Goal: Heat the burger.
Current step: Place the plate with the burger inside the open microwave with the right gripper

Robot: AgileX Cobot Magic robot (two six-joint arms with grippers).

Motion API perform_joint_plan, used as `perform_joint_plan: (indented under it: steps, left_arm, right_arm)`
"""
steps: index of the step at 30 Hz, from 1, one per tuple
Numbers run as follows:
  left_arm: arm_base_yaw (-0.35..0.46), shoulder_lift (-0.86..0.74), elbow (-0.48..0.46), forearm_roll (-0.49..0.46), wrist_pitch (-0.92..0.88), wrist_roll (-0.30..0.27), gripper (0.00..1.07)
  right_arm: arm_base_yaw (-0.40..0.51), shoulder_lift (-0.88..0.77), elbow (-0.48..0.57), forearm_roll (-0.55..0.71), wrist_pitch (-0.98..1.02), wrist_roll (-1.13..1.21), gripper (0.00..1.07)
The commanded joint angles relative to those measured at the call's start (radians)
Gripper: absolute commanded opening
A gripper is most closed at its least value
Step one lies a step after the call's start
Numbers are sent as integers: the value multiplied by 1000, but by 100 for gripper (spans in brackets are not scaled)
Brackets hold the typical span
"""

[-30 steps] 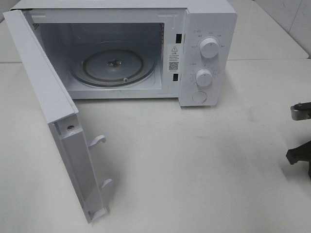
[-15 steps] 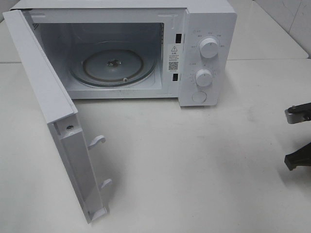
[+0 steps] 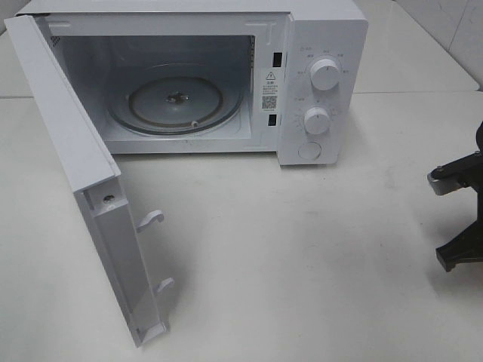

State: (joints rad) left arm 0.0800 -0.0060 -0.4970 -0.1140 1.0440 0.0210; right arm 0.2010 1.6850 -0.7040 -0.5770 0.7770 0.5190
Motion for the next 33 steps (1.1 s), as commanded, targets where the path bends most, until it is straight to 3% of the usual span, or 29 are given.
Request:
perform_joint_plan:
  steps: [1,13,26,33]
  left_arm:
    - [-3,-21,1,-1,-10,-1,101]
    - [-3,-21,1,-1,-10,-1,101]
    - [-3,-21,1,-1,-10,-1,101]
    - [-3,-21,1,-1,-10,-1,101]
  right_arm:
    - [11,-55,3,-74,72,31,0]
    - [39,-174,5,-92,135,26,0]
    - [187,-256,40,-97,176,12,0]
    - [312,-273,40,-98,206,-18,0]
